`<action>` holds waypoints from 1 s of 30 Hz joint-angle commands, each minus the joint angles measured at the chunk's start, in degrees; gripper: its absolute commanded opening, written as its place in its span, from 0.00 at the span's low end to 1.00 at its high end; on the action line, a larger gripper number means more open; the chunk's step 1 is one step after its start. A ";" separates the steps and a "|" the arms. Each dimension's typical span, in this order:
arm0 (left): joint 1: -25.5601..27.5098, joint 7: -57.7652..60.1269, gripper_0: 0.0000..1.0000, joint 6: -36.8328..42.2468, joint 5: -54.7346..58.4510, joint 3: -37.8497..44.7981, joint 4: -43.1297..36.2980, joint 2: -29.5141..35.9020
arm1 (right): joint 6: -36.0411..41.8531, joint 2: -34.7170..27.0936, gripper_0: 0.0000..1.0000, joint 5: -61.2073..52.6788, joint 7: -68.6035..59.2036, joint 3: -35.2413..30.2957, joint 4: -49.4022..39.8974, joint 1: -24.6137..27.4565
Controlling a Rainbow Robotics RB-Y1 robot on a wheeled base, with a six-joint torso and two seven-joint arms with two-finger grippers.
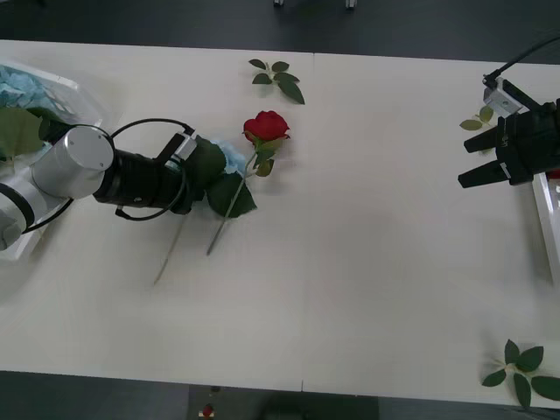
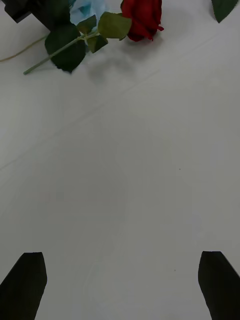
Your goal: Put the red flowers into the right box and the blue flowers into the left box
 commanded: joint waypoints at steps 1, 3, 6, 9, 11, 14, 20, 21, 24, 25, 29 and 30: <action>-1.05 0.46 0.00 -0.29 -0.14 0.89 -0.38 -0.19 | -0.12 0.68 0.88 -0.24 -0.89 -0.42 -0.08 -0.45; -1.05 0.38 0.00 -0.29 -0.14 0.89 -0.38 -0.37 | -0.12 0.68 0.88 -0.24 -0.89 -0.42 -0.08 -0.45; -0.96 0.29 0.00 -0.29 -0.23 0.89 -0.29 -0.37 | -0.12 0.68 0.88 -0.24 -0.89 -0.42 -0.08 -0.45; -0.96 0.29 0.00 -0.29 -0.76 0.89 -0.38 -0.37 | -0.12 0.68 0.89 -0.24 -0.89 -0.42 -0.08 -0.45; -0.96 0.29 0.00 0.07 -0.85 0.98 -0.38 -0.37 | -0.12 0.68 0.88 -0.24 -0.89 -0.42 -0.08 -0.45; -1.14 0.03 0.00 2.97 -1.55 3.09 -0.38 0.07 | -0.12 0.68 0.88 -0.24 -0.89 -0.42 -0.08 -0.45; -1.05 -0.68 0.00 14.04 -5.24 10.65 -0.38 2.18 | -0.12 0.68 0.89 -0.24 -0.89 -0.42 -0.08 -0.45; -1.05 -0.85 0.00 15.36 -5.33 11.35 -0.38 2.45 | -0.12 0.68 0.89 -0.24 -0.89 -0.42 -0.08 -0.45; -1.05 -1.47 0.00 18.52 -5.24 13.46 -0.38 3.41 | -0.12 0.68 0.88 -0.24 -0.89 -0.42 -0.08 -0.45; -1.05 -1.64 0.00 19.31 -5.24 13.99 -0.38 3.59 | -0.12 0.68 0.88 -0.24 -0.89 -0.42 -0.08 -0.45; -1.05 -2.52 0.00 22.04 -5.33 16.71 -0.38 4.38 | -0.12 0.68 0.89 -0.24 -0.89 -0.42 -0.08 -0.45; -1.05 -2.88 0.00 22.74 -5.33 17.68 -0.38 4.82 | -0.12 0.68 0.88 -0.24 -0.89 -0.42 -0.08 -0.45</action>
